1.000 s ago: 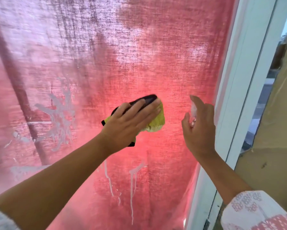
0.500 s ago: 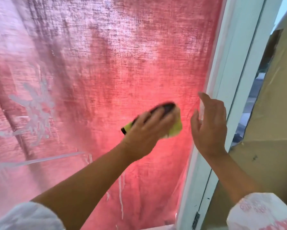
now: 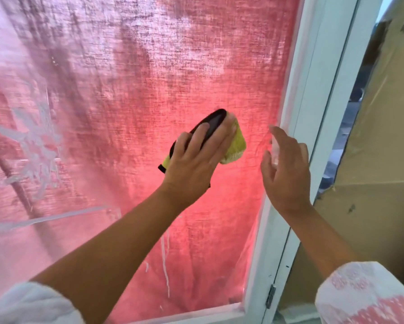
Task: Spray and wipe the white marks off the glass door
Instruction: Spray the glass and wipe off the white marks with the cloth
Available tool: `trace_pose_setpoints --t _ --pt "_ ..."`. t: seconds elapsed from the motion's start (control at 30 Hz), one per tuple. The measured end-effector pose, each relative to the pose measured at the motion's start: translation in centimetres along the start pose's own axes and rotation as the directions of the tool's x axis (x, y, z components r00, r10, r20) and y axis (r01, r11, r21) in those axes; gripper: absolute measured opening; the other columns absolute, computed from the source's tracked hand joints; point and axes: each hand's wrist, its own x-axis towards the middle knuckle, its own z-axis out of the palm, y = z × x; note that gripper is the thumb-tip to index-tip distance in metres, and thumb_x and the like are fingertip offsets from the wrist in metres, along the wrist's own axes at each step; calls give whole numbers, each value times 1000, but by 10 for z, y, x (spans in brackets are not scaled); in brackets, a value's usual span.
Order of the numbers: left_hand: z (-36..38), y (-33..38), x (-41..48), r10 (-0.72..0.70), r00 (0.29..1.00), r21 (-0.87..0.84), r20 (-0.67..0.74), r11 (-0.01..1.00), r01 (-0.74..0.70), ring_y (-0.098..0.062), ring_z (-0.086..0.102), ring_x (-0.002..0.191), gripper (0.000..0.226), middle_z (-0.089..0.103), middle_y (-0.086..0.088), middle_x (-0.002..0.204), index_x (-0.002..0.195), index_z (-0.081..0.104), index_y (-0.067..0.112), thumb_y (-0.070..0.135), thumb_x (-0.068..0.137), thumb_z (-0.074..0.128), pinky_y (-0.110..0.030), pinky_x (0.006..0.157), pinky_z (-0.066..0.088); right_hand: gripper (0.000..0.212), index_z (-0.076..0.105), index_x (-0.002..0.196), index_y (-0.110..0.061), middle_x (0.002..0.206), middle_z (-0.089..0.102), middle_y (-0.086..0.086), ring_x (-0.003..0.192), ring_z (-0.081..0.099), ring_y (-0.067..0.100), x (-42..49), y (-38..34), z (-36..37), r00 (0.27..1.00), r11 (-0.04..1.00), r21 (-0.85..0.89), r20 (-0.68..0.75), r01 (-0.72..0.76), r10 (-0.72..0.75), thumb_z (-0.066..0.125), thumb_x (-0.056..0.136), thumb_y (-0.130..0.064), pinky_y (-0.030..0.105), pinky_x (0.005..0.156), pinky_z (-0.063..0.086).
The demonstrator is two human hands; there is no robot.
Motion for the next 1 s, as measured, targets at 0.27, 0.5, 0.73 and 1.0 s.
trace_pose_setpoints --t 0.27,0.5,0.73,1.0 --pt "13 59 -36 148 985 -35 88 989 -146 -23 34 127 60 22 8 154 151 25 18 8 92 21 -35 98 33 43 41 134 -10 124 59 8 91 57 30 -18 10 4 999 998 57 -48 -13 16 54 93 -2 7 97 25" --pt "14 39 -69 589 788 -46 180 805 -592 -23 35 127 55 20 4 158 152 16 11 5 98 5 -35 101 33 47 37 133 -14 114 44 -1 98 50 23 -61 9 10 997 995 90 -62 -41 47 54 91 0 34 86 45" --pt "19 52 -56 330 943 -100 31 940 -326 -25 36 122 56 28 4 154 146 33 18 6 92 37 -37 95 31 48 43 134 -6 107 51 9 84 49 15 -126 1 8 982 973 129 6 -190 191 56 89 2 5 79 34" --pt "27 93 -104 221 972 -96 81 972 -213 -25 33 131 62 28 5 156 150 30 20 6 90 34 -37 99 35 47 45 136 -12 106 54 4 68 54 18 -163 6 5 946 928 185 47 -324 321 53 90 -9 29 67 48"
